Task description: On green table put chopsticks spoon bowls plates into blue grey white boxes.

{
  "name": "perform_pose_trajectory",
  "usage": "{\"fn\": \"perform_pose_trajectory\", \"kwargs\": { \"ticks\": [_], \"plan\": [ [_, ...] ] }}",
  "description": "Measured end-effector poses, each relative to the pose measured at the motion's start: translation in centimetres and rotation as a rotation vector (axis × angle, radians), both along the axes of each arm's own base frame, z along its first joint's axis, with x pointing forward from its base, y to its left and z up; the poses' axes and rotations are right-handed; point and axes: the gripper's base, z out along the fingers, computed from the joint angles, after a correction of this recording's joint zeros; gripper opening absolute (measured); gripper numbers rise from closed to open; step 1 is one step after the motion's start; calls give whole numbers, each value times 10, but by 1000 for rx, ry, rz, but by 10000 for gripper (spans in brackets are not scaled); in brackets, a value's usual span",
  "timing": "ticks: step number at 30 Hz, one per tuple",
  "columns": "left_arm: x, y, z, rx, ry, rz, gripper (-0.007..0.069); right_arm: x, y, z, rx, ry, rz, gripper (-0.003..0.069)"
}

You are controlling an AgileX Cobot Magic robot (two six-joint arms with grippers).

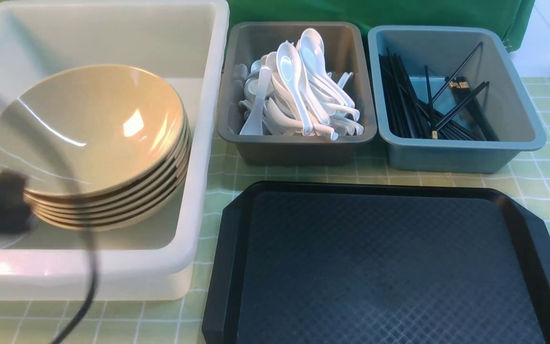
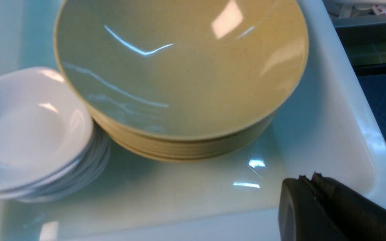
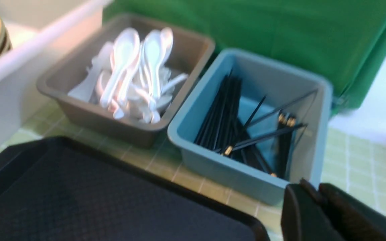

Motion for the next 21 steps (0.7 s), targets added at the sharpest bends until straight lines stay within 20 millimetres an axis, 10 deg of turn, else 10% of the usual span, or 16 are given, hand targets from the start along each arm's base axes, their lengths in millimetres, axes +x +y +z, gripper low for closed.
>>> {"fn": "perform_pose_trajectory", "kwargs": {
  "ticks": [11, 21],
  "plan": [
    [-108, 9, -76, -402, -39, -146, -1, -27, 5, -84, 112, 22, 88, 71],
    [-113, 11, -85, -453, -57, -122, -1, -25, 6, -81, 129, -45, 102, 78]
  ]
}}
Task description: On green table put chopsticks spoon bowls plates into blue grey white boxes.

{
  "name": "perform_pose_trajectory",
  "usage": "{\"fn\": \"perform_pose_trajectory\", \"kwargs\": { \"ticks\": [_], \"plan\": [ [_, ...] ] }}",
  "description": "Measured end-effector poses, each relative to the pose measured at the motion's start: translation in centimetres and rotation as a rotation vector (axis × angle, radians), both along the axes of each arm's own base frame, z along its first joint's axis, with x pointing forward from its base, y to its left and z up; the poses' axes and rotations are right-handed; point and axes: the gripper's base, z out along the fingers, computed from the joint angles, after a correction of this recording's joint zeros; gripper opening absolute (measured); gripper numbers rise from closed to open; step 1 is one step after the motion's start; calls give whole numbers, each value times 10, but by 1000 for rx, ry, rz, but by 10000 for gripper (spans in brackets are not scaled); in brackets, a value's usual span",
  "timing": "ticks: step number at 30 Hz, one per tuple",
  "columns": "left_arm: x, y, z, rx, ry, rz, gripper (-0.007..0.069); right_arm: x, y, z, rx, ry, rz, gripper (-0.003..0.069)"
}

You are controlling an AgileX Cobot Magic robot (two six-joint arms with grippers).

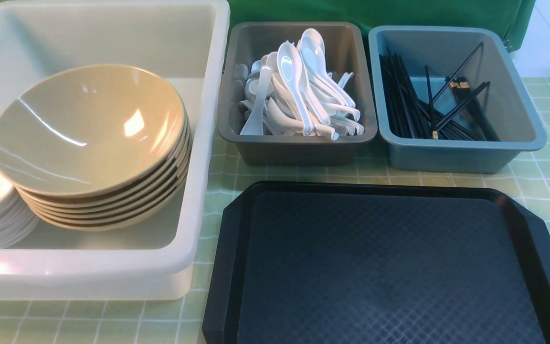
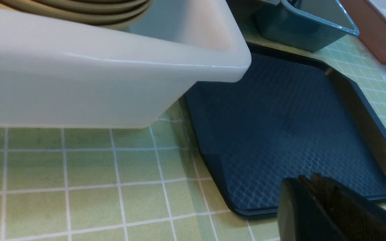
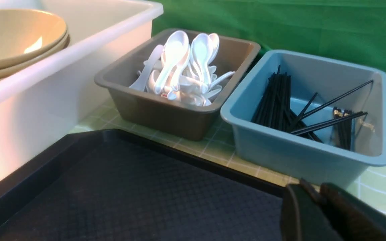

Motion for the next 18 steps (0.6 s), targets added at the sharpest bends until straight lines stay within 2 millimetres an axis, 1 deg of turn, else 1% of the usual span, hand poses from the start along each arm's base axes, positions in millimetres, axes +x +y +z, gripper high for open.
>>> {"fn": "perform_pose_trajectory", "kwargs": {
  "ticks": [18],
  "plan": [
    [0, 0, 0, 2, -1, 3, -1, 0, 0, 0, -1, -1, 0, 94]
  ]
}}
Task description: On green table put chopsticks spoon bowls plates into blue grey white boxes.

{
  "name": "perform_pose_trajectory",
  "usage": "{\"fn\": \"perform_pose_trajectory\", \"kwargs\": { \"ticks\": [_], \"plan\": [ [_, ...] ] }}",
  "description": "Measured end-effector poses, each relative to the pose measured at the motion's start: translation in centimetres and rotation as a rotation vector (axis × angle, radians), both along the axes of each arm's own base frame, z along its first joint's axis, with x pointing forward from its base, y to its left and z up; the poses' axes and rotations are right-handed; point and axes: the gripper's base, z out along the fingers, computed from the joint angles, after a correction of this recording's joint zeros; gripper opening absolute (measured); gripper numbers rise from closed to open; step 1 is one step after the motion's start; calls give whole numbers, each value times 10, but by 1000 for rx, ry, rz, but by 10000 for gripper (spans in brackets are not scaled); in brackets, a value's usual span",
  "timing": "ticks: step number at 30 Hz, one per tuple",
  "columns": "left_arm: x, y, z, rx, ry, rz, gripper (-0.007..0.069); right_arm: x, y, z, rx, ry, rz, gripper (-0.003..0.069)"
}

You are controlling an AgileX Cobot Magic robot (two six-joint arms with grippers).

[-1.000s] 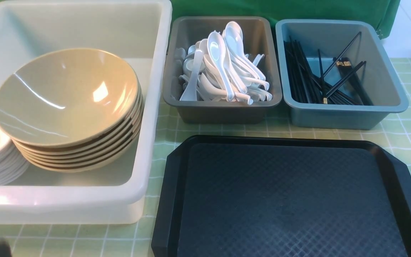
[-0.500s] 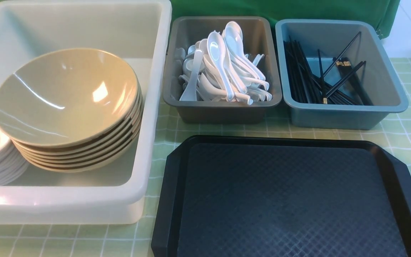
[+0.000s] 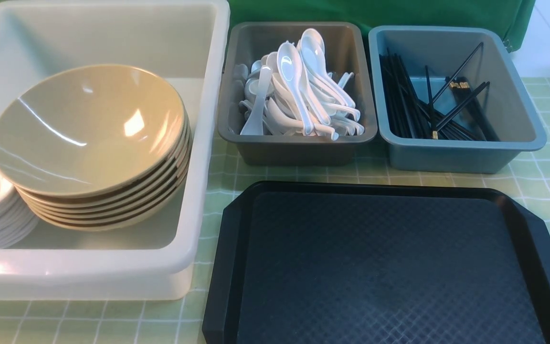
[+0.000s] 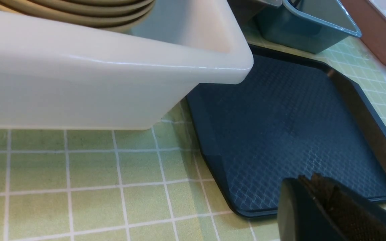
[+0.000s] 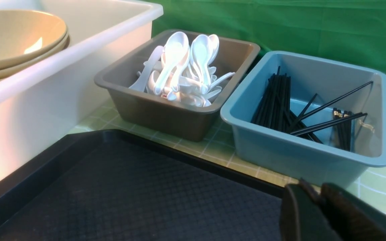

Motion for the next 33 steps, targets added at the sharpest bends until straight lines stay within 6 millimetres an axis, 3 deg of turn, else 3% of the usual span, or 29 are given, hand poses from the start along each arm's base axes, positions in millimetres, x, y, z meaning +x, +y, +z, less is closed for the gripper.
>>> {"fn": "perform_pose_trajectory", "kwargs": {
  "ticks": [7, 13, 16, 21, 29, 33],
  "plan": [
    [23, 9, -5, -150, -82, 244, -1, 0, 0, 0, 0, 0, 0, 99],
    [52, 7, -28, 85, -549, 266, -1, 0, 0, 0, 0, 0, 0, 100],
    [56, 5, -42, 229, -620, 256, -1, 0, 0, 0, 0, 0, 0, 100],
    [62, 7, -70, 403, -592, 261, -1, 0, 0, 0, 1, 0, 0, 107],
    [61, 14, -98, 387, -313, 363, -1, 0, 0, 0, 1, 0, 0, 111],
    [60, 15, -99, 395, -291, 369, -1, 0, 0, 0, 1, 0, 0, 115]
  ]
}}
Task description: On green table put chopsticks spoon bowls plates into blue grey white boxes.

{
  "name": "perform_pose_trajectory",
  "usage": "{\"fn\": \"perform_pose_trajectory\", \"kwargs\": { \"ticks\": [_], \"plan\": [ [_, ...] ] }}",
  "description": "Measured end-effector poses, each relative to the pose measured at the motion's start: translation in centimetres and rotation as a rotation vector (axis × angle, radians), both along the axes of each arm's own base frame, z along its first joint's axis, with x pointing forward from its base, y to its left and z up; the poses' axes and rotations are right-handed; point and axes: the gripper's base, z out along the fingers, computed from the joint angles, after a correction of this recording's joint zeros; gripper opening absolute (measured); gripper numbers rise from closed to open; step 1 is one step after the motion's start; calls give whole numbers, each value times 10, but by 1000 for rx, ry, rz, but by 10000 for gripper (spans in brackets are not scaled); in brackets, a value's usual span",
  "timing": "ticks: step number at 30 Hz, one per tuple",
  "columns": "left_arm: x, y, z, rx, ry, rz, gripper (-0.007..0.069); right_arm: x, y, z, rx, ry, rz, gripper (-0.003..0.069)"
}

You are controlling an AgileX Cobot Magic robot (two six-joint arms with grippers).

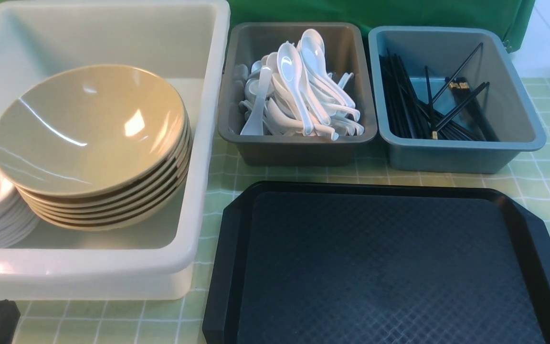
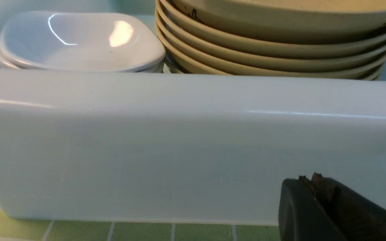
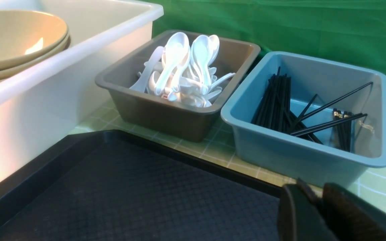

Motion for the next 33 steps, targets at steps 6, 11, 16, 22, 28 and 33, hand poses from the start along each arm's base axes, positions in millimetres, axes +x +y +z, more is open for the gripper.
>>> {"fn": "perform_pose_trajectory", "kwargs": {
  "ticks": [6, 11, 16, 22, 28, 33],
  "plan": [
    [0, 0, 0, -6, 2, 2, -1, 0, 0, 0, 0, 0, 0, 118],
    [0, 0, 0, -6, 2, 2, -1, 0, 0, 0, 0, 0, 0, 121],
    [0, 0, 0, -6, 2, 2, -1, 0, 0, 0, 0, 0, 0, 127],
    [0, 0, 0, -5, 2, 2, -1, 0, 0, 0, 0, 0, 0, 131],
    [0, 0, 0, -5, 3, 2, -1, 1, -3, 0, -5, -4, -47, 138],
    [0, 0, 0, -5, 3, 2, -1, 2, -12, -1, -173, -54, -170, 141]
  ]
}}
